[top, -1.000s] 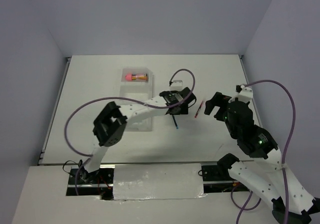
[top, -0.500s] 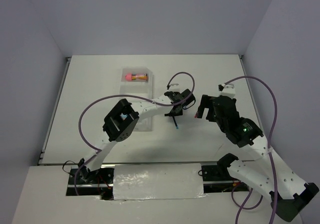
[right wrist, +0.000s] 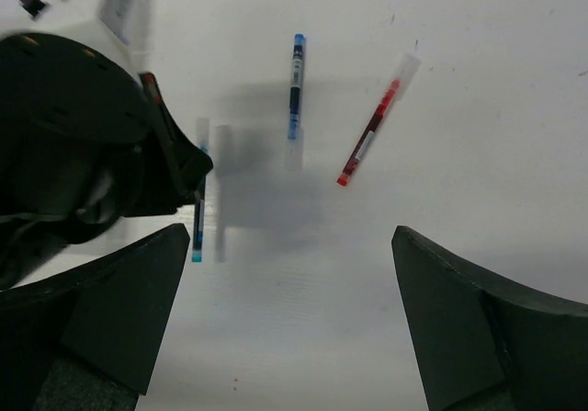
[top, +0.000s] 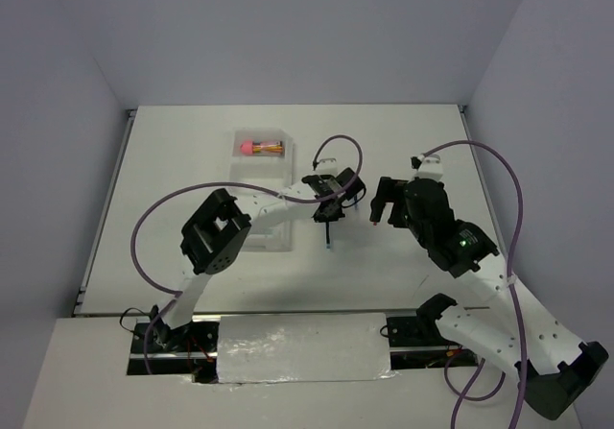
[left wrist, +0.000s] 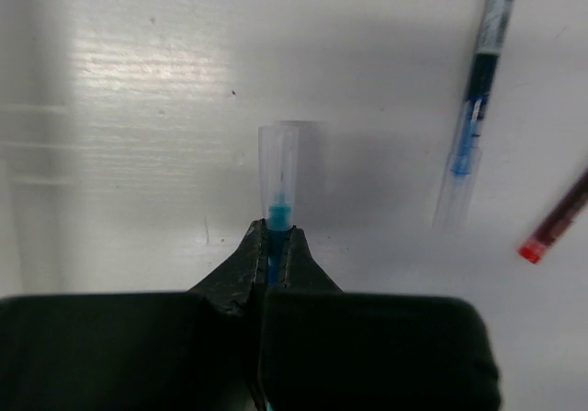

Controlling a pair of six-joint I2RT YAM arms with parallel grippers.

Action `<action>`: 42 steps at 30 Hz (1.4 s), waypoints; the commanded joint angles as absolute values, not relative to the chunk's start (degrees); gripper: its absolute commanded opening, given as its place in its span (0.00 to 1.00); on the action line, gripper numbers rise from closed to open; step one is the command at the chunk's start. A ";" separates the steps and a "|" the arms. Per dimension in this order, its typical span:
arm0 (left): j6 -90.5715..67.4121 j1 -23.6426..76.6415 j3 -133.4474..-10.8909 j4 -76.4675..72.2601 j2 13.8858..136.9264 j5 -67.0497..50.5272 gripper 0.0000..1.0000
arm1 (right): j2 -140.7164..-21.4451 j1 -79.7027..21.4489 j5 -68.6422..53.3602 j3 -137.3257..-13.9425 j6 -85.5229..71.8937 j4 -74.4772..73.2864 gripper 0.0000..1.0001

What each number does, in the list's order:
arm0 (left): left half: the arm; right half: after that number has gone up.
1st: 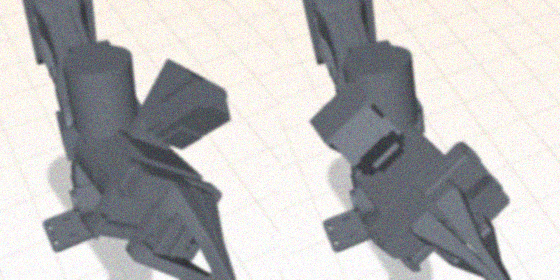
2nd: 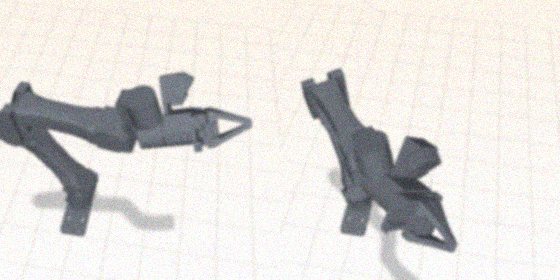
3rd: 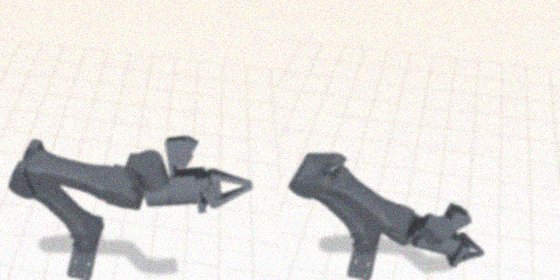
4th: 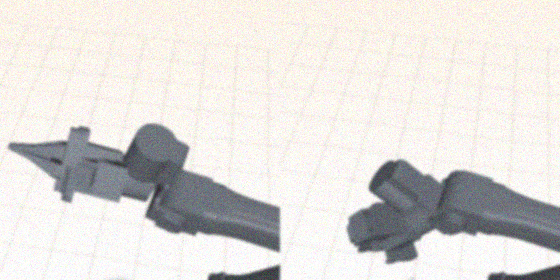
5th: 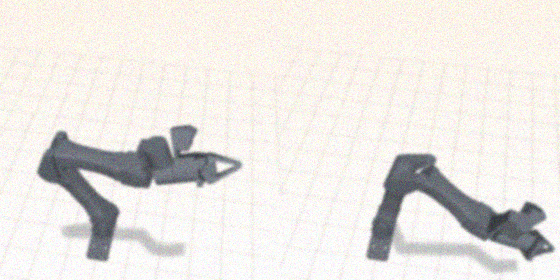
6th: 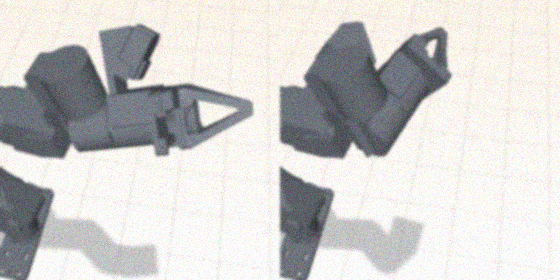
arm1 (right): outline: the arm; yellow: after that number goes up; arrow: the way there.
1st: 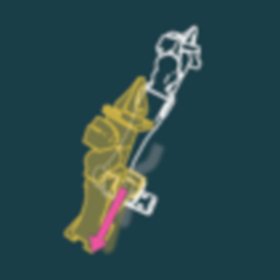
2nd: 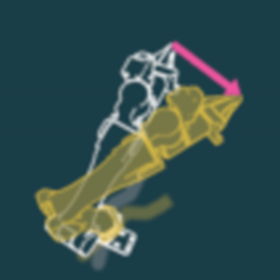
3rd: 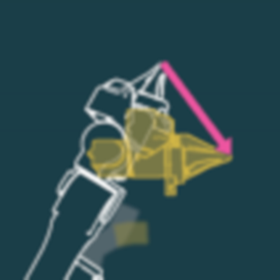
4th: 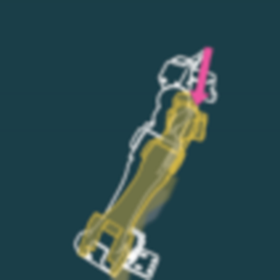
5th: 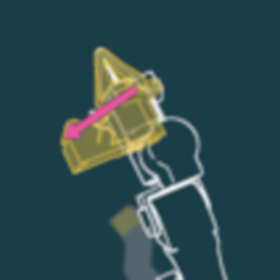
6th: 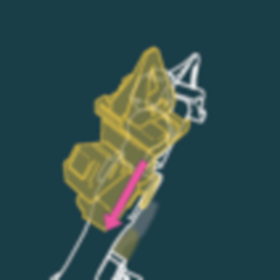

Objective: Sort the stationery into containers
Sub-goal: Pick up the pen from the center of the board, then place the pen in the storage box.

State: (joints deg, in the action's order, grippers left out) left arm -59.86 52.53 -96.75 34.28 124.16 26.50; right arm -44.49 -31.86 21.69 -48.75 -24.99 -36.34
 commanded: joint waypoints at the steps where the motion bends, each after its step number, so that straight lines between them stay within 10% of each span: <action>1: -58.53 50.28 -99.75 32.70 115.34 27.15 0.00 | -46.57 -31.64 20.13 -48.78 -24.35 -32.00 1.00; 16: -66.10 26.56 -74.80 13.81 93.78 34.98 0.01 | -61.78 -30.41 16.97 -51.06 -21.45 -25.76 1.00; 42: -72.68 23.38 -68.47 7.21 98.00 36.39 0.23 | -79.19 -28.04 11.25 -56.77 -19.25 -19.60 0.99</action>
State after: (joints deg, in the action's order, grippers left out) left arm -69.47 23.29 -69.01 9.69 98.50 34.54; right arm -78.83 -28.34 11.49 -53.45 -20.01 -22.52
